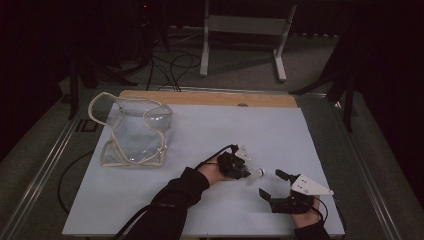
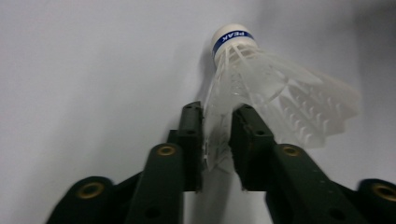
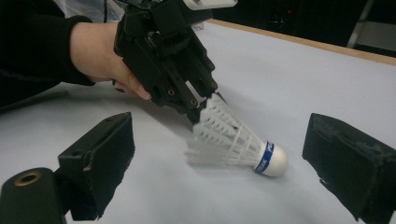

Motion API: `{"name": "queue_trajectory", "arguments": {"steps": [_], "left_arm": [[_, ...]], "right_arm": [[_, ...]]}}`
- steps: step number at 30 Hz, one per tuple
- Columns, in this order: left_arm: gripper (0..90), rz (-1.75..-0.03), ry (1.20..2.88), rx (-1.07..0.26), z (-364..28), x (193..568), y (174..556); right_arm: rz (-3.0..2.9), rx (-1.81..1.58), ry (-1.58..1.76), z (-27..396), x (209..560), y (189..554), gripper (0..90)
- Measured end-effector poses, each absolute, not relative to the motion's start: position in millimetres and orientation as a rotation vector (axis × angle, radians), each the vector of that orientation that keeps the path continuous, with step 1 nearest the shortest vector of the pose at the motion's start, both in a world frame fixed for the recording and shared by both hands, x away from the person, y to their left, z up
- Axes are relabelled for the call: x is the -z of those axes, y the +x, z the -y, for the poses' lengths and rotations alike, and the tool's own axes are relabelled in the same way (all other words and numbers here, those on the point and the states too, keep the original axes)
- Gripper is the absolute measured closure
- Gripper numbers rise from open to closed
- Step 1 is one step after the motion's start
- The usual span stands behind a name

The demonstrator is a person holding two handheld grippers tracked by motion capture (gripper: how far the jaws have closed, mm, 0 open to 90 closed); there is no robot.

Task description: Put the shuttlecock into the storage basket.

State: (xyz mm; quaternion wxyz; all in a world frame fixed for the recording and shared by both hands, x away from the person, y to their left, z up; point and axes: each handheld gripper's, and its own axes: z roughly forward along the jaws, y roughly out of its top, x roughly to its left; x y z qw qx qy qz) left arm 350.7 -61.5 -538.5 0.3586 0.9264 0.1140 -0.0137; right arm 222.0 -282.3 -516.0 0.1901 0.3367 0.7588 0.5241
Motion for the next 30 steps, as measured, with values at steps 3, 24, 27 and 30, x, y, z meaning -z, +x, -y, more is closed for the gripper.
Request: {"name": "queue_trajectory", "arguments": {"steps": [3,24,27,30], "left_arm": [[80.5,-0.294,2.393,0.042,62.6,538.1,350.6],[90.0,-0.311,2.416,0.003,63.0,525.6,349.4],[90.0,-0.316,2.419,0.020,61.2,523.4,350.0],[90.0,-0.304,2.425,0.014,59.0,520.7,349.8]], "right_arm": [[-2.133,-1.471,0.946,282.4,515.9,221.9,9.0],[-2.132,-1.471,0.947,282.2,516.0,222.5,9.1],[-2.131,-1.474,0.949,282.2,516.1,222.5,9.1],[-2.130,-1.474,0.951,282.2,515.9,222.4,9.1]]}}
